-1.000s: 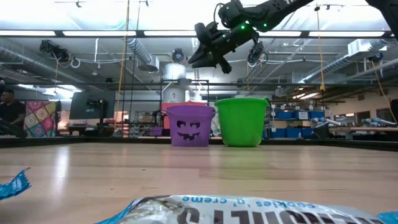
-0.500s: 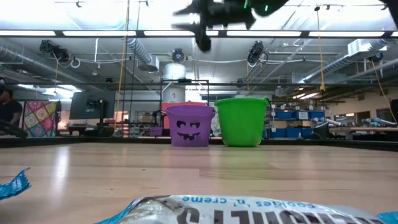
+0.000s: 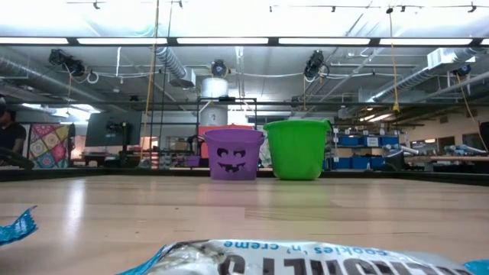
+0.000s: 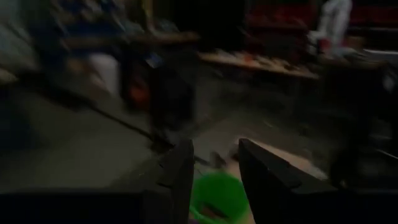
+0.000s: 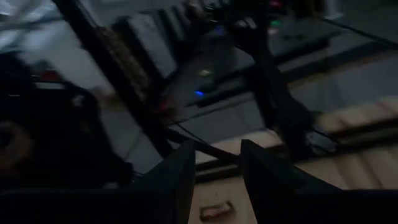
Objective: Sort candy by brand, put in halloween buckets
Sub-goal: Put the brown chocolate bar into the green bucket
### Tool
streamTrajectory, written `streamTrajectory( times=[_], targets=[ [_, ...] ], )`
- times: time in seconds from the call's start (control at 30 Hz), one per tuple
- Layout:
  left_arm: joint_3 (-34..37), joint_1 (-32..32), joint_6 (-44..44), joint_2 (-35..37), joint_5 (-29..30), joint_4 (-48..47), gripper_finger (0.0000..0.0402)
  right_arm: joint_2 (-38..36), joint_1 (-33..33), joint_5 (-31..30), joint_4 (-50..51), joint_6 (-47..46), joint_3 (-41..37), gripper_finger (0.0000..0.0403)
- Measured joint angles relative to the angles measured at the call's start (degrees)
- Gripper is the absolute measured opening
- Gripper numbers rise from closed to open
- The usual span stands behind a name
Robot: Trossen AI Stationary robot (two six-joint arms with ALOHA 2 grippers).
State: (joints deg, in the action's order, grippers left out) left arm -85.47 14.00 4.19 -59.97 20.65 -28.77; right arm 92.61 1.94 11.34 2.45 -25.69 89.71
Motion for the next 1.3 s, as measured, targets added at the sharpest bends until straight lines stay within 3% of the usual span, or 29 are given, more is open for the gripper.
streamTrajectory(
  times=[0.17,0.43,0.6,0.97,1.1,1.3],
  targets=[
    [8.1,-2.1,12.3,-0.5,-11.5,-1.6,0.0131,-0.5,4.8,-10.0,7.0,0.4,0.0,0.0139],
    [28.3,-10.0,29.6,0.2,-14.2,-3.0,0.0131,-4.4,9.7,-17.6,13.9,2.4,0.0,0.0139],
    [36.2,-18.1,38.2,0.2,-19.2,-1.0,0.0131,-8.0,12.7,-22.1,16.9,5.4,0.0,0.0139],
    [37.8,-37.7,45.4,-2.0,-24.6,-0.3,0.0131,-11.7,19.2,-26.9,23.1,6.4,0.0,0.0139],
    [37.8,-43.5,46.9,-6.8,-26.8,-0.4,0.0131,-11.0,20.5,-27.6,23.8,6.4,-0.1,0.0139],
    [37.7,-50.1,46.0,-16.6,-36.5,-1.0,0.0131,-10.4,21.9,-27.8,24.7,6.2,-0.2,0.0139]
  ],
)
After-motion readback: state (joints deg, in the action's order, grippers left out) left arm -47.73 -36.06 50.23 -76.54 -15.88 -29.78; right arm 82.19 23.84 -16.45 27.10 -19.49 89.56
